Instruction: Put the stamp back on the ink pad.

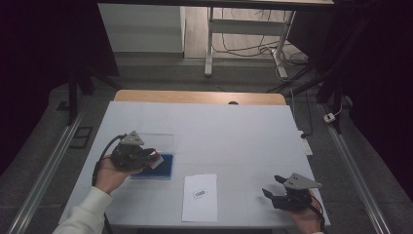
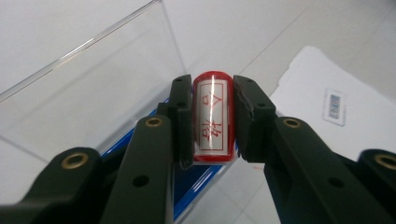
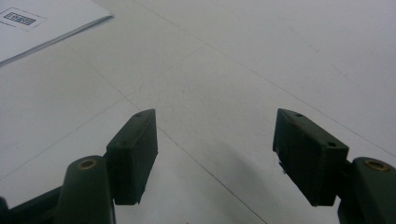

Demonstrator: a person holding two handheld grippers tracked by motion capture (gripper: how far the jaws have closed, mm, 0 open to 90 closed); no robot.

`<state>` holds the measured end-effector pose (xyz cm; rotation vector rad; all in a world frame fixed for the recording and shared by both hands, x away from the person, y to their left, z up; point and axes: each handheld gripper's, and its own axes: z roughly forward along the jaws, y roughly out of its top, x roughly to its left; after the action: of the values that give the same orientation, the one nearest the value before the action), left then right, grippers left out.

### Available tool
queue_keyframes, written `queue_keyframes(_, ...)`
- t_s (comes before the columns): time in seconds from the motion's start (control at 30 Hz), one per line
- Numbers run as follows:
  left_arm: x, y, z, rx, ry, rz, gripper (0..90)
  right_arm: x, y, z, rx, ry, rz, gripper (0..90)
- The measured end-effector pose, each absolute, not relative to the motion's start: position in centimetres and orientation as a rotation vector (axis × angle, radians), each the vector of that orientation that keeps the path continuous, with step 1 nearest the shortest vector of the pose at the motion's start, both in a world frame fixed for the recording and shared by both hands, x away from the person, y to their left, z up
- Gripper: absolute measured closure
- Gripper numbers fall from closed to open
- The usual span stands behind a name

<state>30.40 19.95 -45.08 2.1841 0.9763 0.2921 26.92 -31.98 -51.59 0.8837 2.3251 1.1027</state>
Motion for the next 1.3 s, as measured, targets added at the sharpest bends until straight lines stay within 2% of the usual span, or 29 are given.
queue_keyframes(0.53,31.7,20.1,-47.1,2.267,1.05,0.312,70.4,26.9,-32.0,-51.6,0.884,2.327,1.096,30.6)
queue_keyframes(1.3,32.0,19.1,-48.2,2.33,1.049,0.339,69.1,26.9,-32.1,-51.7,0.883,2.331,1.092,30.8)
